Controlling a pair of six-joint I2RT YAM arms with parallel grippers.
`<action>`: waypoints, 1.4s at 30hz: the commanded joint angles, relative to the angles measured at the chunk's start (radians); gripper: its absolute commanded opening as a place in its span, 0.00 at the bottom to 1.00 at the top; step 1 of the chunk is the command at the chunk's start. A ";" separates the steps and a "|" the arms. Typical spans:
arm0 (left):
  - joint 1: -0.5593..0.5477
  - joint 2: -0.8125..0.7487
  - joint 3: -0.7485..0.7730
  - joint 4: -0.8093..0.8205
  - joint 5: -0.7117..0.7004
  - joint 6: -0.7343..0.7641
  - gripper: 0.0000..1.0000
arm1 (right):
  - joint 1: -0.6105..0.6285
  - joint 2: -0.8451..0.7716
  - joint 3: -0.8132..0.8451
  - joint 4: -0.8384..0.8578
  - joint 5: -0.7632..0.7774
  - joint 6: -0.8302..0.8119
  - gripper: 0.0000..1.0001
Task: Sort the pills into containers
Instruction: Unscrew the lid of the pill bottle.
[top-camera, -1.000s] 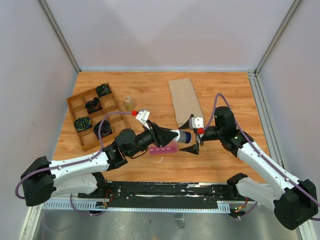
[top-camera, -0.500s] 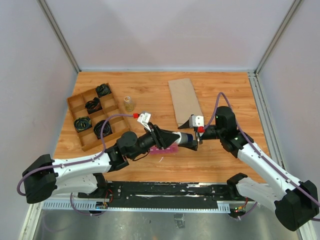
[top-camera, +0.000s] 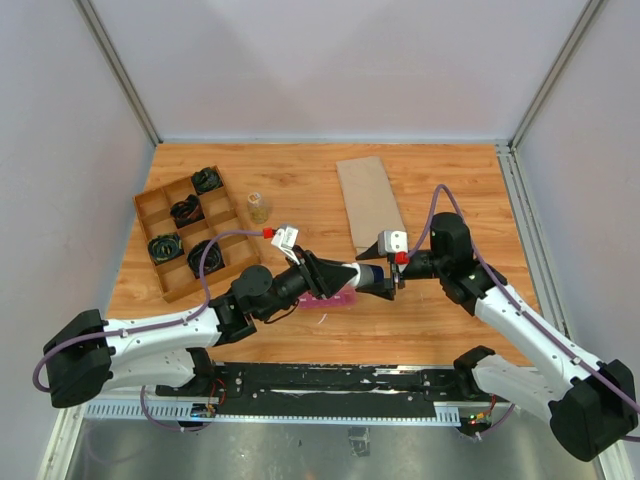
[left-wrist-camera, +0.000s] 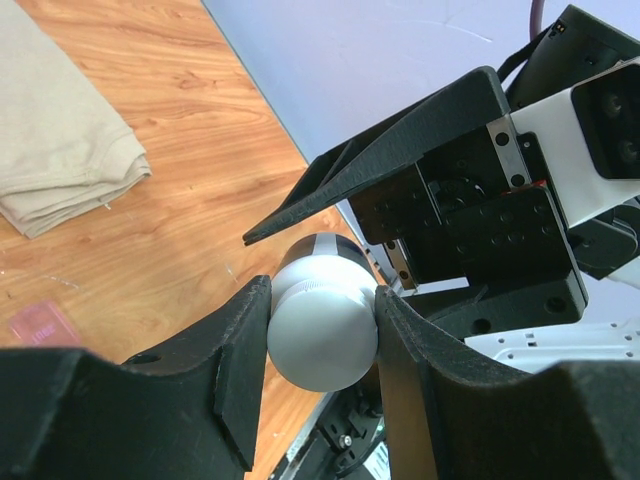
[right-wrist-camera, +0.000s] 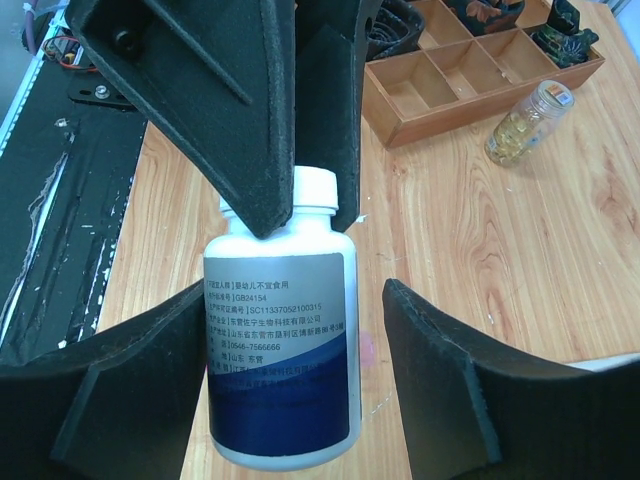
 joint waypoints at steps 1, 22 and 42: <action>-0.014 -0.008 0.002 0.069 -0.013 0.004 0.00 | 0.014 0.007 -0.008 0.014 -0.002 -0.001 0.67; -0.013 0.047 0.031 0.124 0.025 0.008 0.10 | 0.014 0.011 0.016 -0.038 -0.029 -0.035 0.27; -0.013 -0.306 -0.141 0.051 0.305 0.664 0.95 | -0.047 0.037 0.065 -0.138 -0.181 -0.014 0.01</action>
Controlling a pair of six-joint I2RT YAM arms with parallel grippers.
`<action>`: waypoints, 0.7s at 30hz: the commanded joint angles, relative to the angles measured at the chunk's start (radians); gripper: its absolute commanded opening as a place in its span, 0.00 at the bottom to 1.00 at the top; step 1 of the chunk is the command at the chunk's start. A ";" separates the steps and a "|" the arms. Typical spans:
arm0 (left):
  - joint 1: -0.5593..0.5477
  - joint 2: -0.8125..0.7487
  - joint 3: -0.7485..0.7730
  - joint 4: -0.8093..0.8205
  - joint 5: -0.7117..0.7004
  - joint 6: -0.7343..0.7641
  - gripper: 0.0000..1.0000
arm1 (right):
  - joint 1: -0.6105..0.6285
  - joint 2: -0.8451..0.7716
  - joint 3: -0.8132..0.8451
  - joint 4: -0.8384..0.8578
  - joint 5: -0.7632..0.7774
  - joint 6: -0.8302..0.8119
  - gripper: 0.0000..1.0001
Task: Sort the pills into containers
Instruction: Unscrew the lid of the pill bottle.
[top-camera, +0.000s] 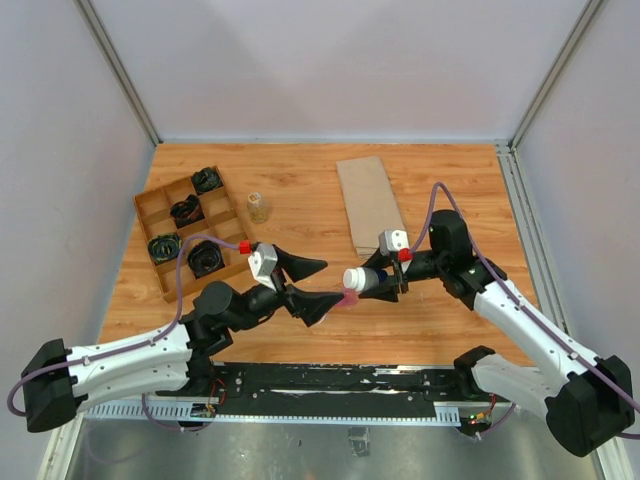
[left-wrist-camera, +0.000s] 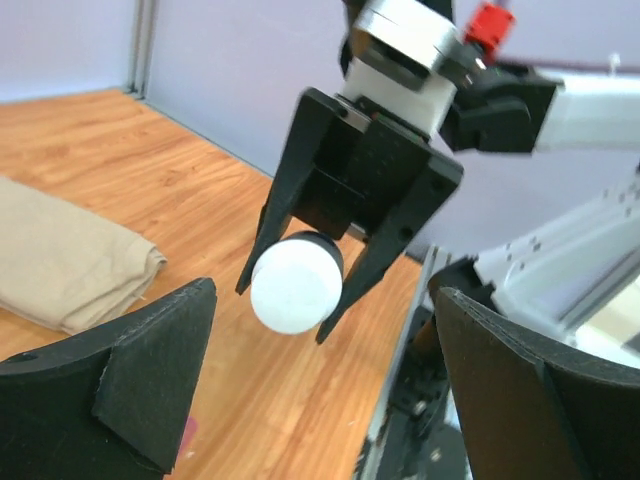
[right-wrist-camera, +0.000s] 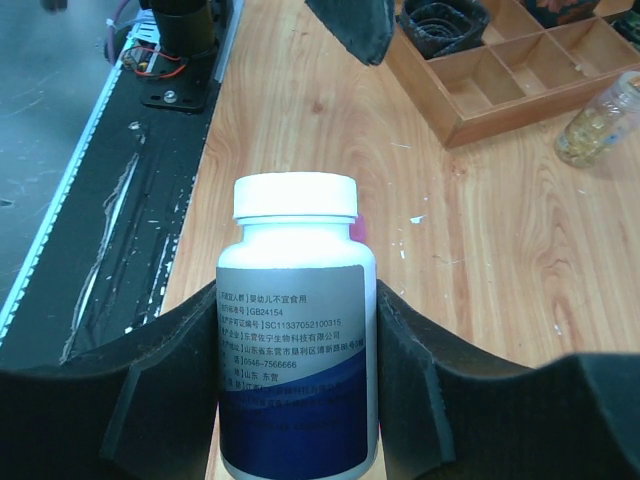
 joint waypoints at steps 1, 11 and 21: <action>-0.007 -0.046 -0.052 0.043 0.197 0.387 0.95 | -0.018 0.011 0.034 -0.025 -0.070 -0.001 0.01; -0.003 0.032 -0.070 0.106 0.330 0.841 0.99 | -0.018 0.003 0.054 -0.160 -0.112 -0.184 0.01; 0.043 0.195 0.019 0.173 0.438 0.823 0.71 | -0.019 0.005 0.058 -0.191 -0.107 -0.223 0.01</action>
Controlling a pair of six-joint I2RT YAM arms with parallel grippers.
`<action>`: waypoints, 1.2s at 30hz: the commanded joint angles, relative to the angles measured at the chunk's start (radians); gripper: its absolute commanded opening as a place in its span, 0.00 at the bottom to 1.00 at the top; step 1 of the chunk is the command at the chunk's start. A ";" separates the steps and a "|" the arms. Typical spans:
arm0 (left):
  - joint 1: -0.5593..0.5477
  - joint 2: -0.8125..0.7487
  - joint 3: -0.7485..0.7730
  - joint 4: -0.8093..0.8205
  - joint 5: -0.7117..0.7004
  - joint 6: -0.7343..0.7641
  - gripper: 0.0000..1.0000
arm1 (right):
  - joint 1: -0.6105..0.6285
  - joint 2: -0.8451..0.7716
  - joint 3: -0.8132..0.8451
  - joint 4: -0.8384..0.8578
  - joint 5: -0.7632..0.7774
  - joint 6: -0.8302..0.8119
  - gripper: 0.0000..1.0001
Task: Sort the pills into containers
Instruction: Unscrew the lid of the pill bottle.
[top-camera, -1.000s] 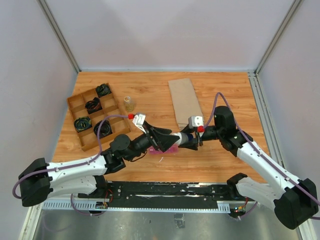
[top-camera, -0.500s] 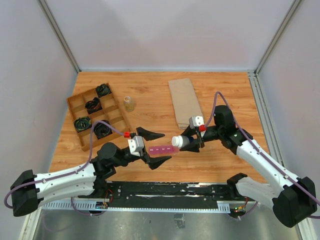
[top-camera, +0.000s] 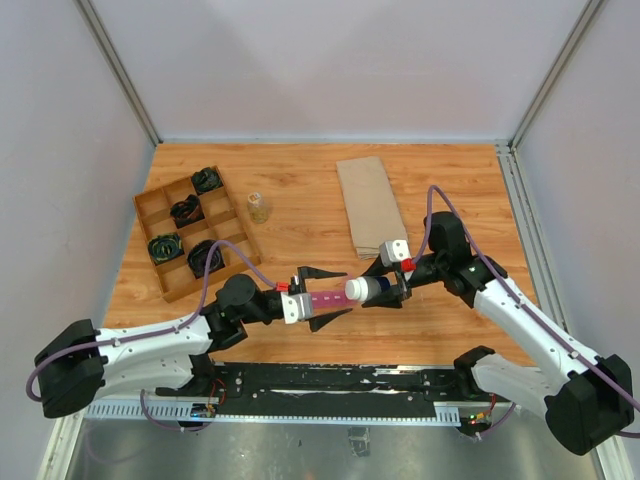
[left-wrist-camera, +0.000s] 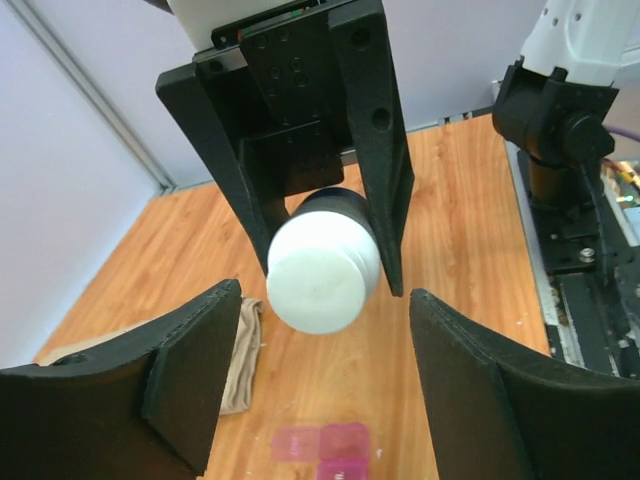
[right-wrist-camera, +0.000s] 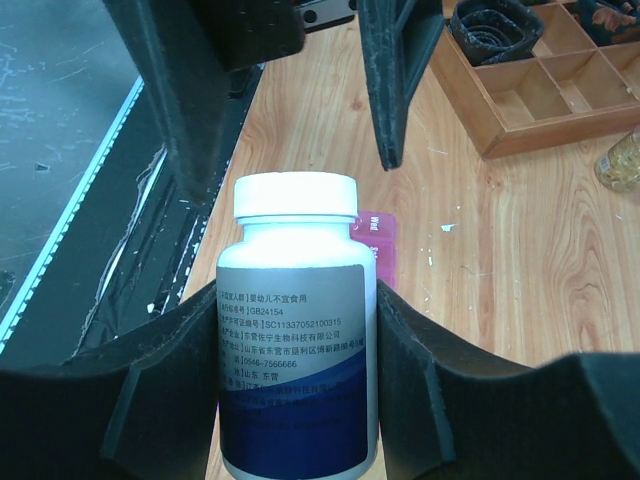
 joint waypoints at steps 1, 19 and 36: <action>0.018 0.046 0.043 0.107 0.049 0.009 0.68 | -0.018 -0.009 0.035 -0.029 -0.024 -0.044 0.01; 0.029 0.093 0.058 0.106 0.026 -0.030 0.59 | -0.018 -0.006 0.034 -0.031 -0.024 -0.046 0.01; 0.044 0.131 0.069 0.155 0.058 -0.184 0.00 | -0.019 0.004 0.044 -0.031 0.023 -0.035 0.01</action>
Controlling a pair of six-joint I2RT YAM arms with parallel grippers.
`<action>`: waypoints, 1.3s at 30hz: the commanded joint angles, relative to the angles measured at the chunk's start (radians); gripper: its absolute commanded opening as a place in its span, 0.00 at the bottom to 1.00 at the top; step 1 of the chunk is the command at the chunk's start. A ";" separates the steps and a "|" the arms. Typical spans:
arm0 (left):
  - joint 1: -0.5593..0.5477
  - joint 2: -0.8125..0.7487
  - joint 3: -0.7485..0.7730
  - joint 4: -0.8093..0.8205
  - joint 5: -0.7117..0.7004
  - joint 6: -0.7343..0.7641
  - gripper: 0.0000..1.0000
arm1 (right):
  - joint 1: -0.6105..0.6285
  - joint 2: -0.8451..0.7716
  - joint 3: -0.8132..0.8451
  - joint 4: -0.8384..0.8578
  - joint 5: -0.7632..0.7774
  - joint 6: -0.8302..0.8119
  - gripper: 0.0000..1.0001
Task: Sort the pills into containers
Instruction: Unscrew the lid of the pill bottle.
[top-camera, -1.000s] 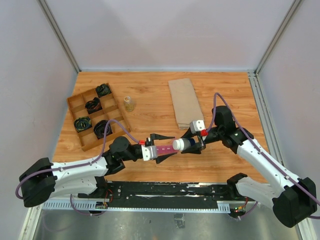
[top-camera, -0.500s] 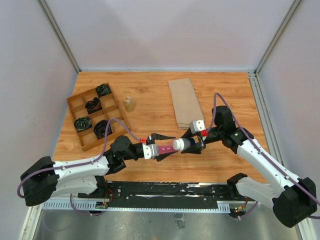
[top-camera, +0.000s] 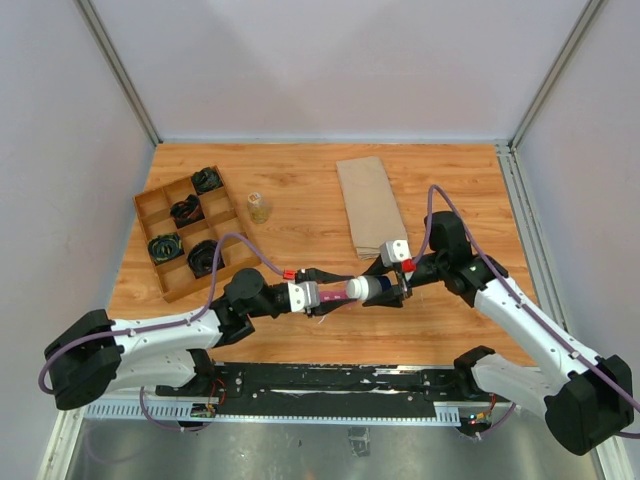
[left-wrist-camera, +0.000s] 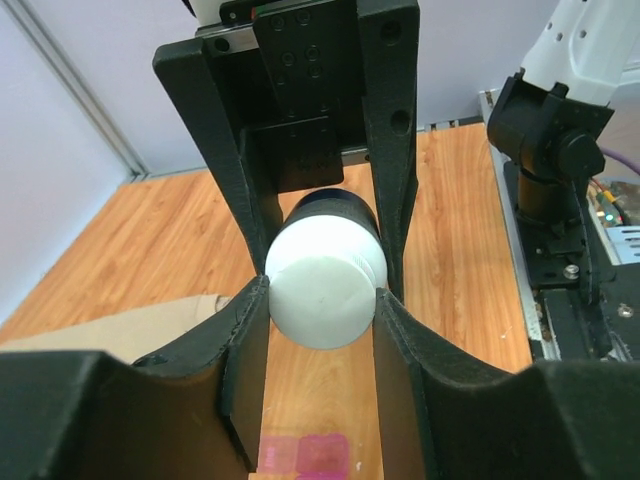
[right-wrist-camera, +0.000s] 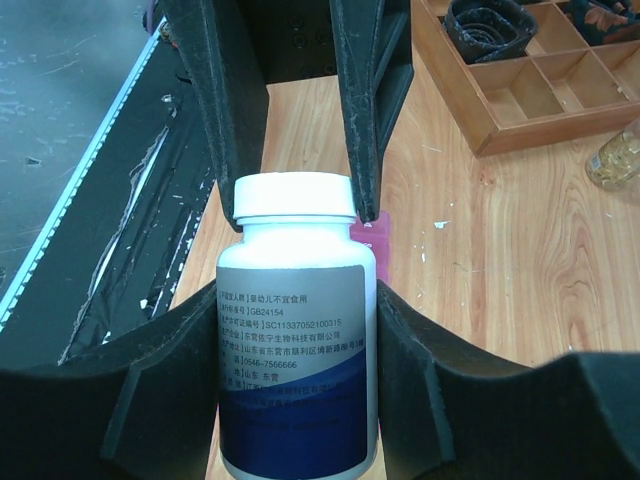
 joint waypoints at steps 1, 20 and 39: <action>0.009 0.012 0.020 0.098 -0.002 -0.152 0.00 | -0.022 0.008 0.042 -0.012 0.029 0.013 0.01; 0.009 0.079 0.145 -0.105 -0.408 -1.202 0.00 | -0.061 0.086 0.082 -0.012 0.180 0.083 0.01; 0.009 0.089 0.172 -0.143 -0.336 -1.176 0.85 | -0.084 0.095 0.085 -0.015 0.149 0.092 0.00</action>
